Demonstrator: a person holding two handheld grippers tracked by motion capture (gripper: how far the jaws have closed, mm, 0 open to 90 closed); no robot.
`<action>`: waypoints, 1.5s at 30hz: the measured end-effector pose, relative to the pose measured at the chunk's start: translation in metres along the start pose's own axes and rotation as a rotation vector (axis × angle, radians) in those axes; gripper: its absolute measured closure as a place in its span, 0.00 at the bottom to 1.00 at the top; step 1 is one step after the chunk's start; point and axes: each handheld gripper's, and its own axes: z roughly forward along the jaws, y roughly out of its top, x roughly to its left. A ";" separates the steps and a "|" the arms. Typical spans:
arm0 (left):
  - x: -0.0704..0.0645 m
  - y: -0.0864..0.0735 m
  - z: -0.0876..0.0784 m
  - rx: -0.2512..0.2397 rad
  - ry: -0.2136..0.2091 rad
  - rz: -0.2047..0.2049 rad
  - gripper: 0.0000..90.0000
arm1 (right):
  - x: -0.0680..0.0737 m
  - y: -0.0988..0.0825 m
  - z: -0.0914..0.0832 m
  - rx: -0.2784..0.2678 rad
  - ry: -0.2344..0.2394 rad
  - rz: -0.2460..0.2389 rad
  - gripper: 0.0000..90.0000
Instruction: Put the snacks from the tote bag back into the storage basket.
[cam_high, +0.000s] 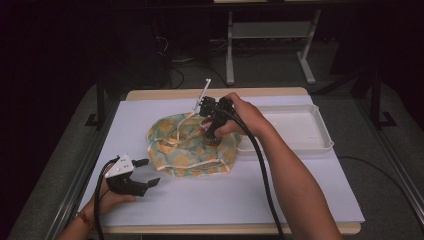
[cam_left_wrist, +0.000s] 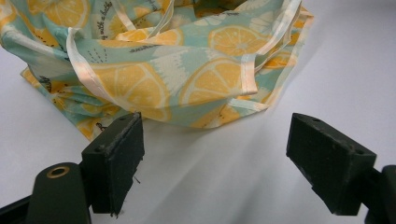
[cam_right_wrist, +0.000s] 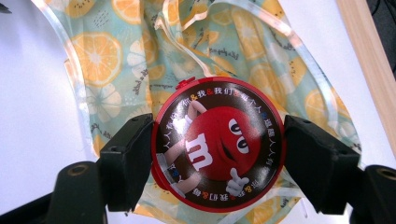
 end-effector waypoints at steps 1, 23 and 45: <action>0.000 0.000 0.000 0.000 0.000 -0.001 0.21 | 0.000 0.000 -0.002 0.003 0.002 0.003 0.29; 0.001 0.000 0.001 -0.002 0.013 -0.005 0.21 | -0.005 -0.012 -0.016 0.008 -0.008 0.012 0.29; -0.001 0.000 0.002 0.005 0.014 0.000 0.22 | -0.016 -0.035 -0.032 0.042 -0.031 0.027 0.29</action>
